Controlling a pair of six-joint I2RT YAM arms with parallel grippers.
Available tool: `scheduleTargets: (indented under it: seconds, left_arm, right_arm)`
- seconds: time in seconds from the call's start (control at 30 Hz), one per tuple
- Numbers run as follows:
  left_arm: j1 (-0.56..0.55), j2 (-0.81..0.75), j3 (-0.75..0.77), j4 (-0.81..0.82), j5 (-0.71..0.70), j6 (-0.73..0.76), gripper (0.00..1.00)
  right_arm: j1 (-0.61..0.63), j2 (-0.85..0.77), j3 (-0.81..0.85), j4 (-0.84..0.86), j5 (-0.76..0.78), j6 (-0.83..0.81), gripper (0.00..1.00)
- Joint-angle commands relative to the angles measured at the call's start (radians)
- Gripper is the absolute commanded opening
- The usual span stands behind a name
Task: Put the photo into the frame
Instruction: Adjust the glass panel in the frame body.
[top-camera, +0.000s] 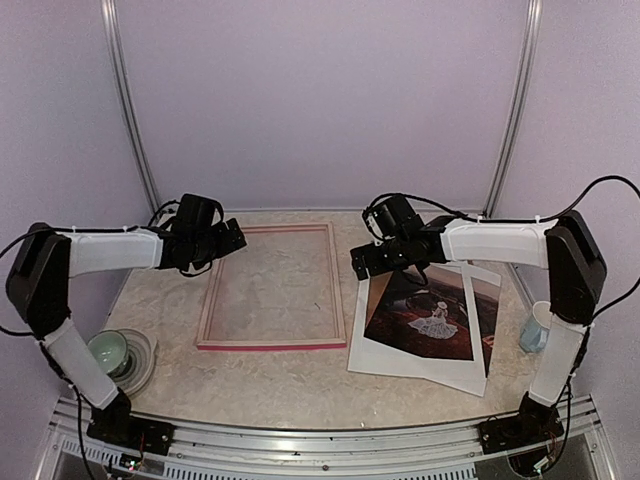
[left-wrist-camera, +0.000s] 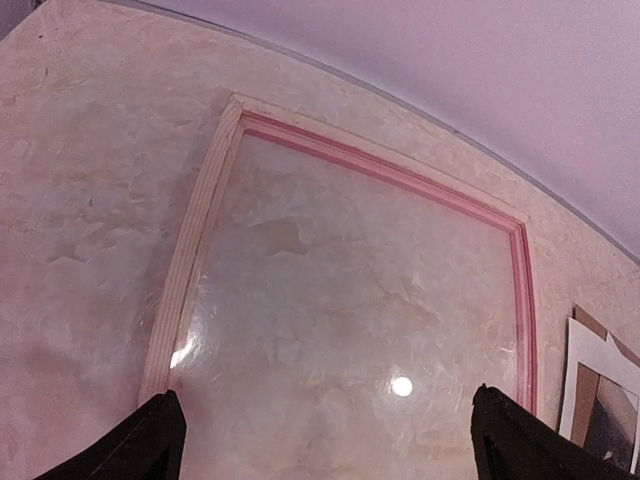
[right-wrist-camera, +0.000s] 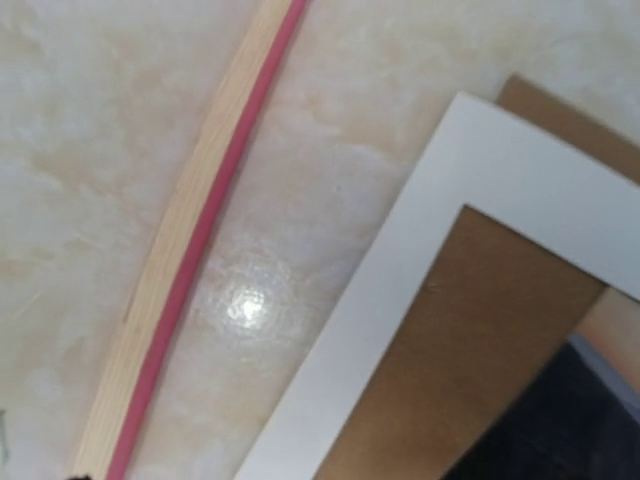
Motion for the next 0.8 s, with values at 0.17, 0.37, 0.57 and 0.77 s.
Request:
scheduleTargets:
  seconds: [0.17, 0.37, 0.57, 0.77]
  left_arm:
    - [0.077, 0.406, 0.45, -0.073, 0.182, 0.204, 0.99]
    - [0.14, 0.584, 0.653, -0.168, 0.222, 0.215, 0.96]
    - [0.149, 0.648, 0.646, -0.155, 0.233, 0.202, 0.91]
    - [0.132, 0.662, 0.629, -0.182, 0.133, 0.212, 0.89]
  right_arm:
    - [0.008, -0.113, -0.126, 0.038, -0.007, 0.043, 0.99]
    - [0.009, -0.154, -0.188, 0.051, -0.009, 0.053, 0.99]
    - [0.009, -0.161, -0.189, 0.052, -0.01, 0.05, 0.99]
    - [0.009, -0.145, -0.18, 0.069, -0.027, 0.05, 0.99]
